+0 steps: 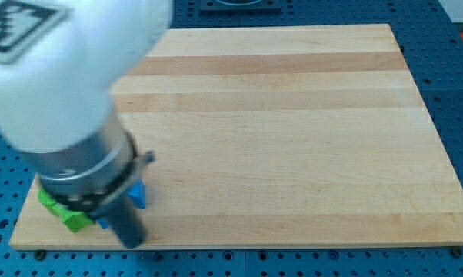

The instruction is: Move the green star into the red circle

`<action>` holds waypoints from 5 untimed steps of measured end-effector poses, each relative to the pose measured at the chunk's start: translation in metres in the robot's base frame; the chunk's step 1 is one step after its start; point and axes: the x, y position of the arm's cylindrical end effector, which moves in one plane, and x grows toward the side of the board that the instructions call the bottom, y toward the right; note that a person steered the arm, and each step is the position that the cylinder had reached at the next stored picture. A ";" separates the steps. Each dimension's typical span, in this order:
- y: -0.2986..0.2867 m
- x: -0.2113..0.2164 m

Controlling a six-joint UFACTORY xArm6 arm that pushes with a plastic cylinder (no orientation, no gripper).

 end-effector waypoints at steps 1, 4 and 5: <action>-0.046 0.000; -0.090 -0.010; -0.081 -0.020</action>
